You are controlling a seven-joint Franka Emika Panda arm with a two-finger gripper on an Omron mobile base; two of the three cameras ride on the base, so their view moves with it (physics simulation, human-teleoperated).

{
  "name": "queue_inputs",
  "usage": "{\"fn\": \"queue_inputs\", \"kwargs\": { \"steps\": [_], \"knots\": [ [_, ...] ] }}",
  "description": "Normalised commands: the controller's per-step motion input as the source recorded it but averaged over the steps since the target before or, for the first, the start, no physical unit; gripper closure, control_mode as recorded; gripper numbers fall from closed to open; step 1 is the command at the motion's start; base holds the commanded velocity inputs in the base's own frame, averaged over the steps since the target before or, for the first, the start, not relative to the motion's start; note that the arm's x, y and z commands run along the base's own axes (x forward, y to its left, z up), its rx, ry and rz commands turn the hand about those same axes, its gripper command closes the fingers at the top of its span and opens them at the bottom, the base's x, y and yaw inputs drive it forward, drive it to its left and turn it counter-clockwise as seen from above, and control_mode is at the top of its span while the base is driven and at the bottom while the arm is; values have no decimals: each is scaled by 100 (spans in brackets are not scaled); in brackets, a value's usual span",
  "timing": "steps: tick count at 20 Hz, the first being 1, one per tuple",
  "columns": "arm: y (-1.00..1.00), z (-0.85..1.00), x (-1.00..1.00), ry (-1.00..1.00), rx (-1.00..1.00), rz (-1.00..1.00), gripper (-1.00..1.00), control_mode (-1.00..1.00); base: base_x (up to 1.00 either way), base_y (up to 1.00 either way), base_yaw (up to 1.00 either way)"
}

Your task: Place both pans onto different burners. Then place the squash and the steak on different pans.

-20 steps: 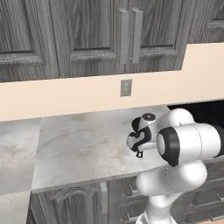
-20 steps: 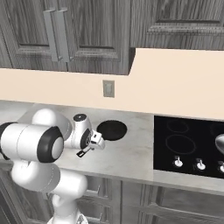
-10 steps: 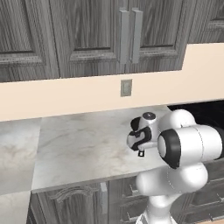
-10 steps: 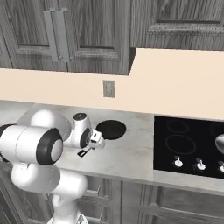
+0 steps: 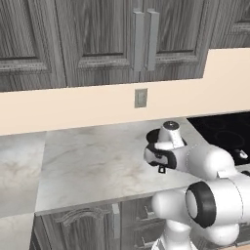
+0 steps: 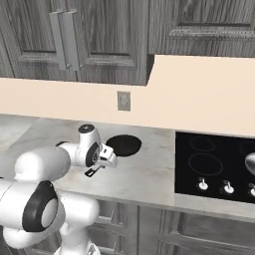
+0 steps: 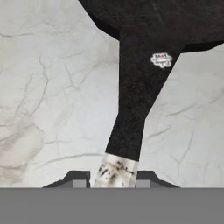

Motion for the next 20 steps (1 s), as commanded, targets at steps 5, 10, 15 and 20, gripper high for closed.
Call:
{"fn": "queue_inputs", "kwargs": {
  "steps": [5, 10, 15, 20],
  "knots": [
    [0, 42, -25, 0, 0, 0, 100, -100, 0, 0, 0],
    [0, 21, -40, -1, 0, 0, 100, -100, 0, 0, 0],
    [0, 17, -32, 0, 0, 0, 100, -100, 0, 0, 0],
    [0, 16, -37, 0, 0, 0, 100, -100, 0, 0, 0]
  ]
}}
